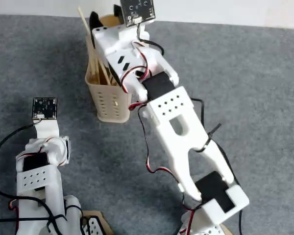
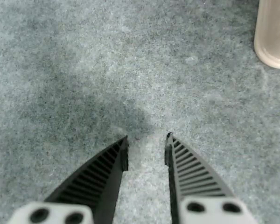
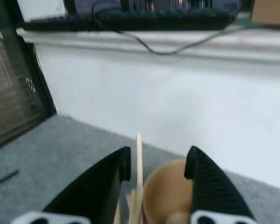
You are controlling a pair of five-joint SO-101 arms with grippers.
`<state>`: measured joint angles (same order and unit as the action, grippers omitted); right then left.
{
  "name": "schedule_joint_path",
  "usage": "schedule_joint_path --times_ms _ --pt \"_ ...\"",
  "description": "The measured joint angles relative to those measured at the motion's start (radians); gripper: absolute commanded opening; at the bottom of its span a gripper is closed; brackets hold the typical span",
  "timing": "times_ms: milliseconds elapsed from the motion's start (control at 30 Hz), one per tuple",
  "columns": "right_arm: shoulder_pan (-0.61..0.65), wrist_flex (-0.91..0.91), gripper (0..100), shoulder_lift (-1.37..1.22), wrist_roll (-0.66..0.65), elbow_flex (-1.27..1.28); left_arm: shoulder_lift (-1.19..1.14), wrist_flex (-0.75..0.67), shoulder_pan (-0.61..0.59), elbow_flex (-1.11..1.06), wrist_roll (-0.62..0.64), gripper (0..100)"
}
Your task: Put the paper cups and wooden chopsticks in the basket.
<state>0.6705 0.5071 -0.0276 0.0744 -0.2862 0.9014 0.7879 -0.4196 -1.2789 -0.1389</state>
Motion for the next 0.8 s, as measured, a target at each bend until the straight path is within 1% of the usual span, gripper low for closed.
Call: schedule_joint_path --times_ms 67,167,267,333,433,533,667,733,800 --pt "0.0 0.11 19.9 0.037 -0.026 0.0 0.0 0.0 0.0 0.0 0.0 14" --pt "-0.015 0.336 19.9 0.097 -0.072 0.0 0.0 0.0 0.0 0.0 0.0 14" --pt "-0.084 0.557 19.9 0.127 -0.127 0.0 0.0 0.0 0.0 0.0 0.0 14" --pt "-0.149 0.631 20.0 0.127 -0.173 0.005 0.0 0.0 0.0 0.0 0.0 14" --pt "-0.229 0.635 20.2 0.124 -0.212 0.083 0.0 0.0 0.0 0.0 0.0 14" --pt "-0.25 0.542 21.5 0.075 -0.219 0.193 0.0 0.0 0.0 0.0 0.0 14" --pt "-0.252 0.377 31.7 -0.035 -0.219 0.311 0.0 0.0 0.0 0.0 0.0 14" --pt "-0.252 0.344 35.4 -0.103 -0.239 0.331 0.0 0.0 0.0 -0.012 0.0 14" --pt "-0.252 0.33 36.5 -0.164 -0.288 0.331 0.0 0.0 0.0 -0.012 0.0 14"
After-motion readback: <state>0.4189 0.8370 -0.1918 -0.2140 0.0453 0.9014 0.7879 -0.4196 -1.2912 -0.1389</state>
